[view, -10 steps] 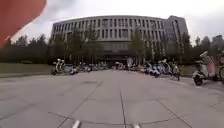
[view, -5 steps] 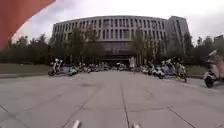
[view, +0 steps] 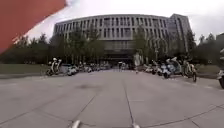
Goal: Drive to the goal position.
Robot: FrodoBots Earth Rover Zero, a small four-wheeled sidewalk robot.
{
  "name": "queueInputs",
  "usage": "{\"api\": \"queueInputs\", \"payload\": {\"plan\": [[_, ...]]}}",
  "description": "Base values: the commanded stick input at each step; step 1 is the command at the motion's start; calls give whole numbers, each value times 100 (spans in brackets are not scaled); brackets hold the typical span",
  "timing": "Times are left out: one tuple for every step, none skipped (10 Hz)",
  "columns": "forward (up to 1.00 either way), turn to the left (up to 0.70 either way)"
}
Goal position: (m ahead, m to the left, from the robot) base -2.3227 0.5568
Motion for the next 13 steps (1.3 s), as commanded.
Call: {"api": "queueInputs", "payload": {"plan": [[85,0],[85,0],[85,0],[85,0],[85,0],[85,-2],[85,-13],[85,-25],[85,-19],[85,-4],[85,0],[85,0],[85,0]]}}
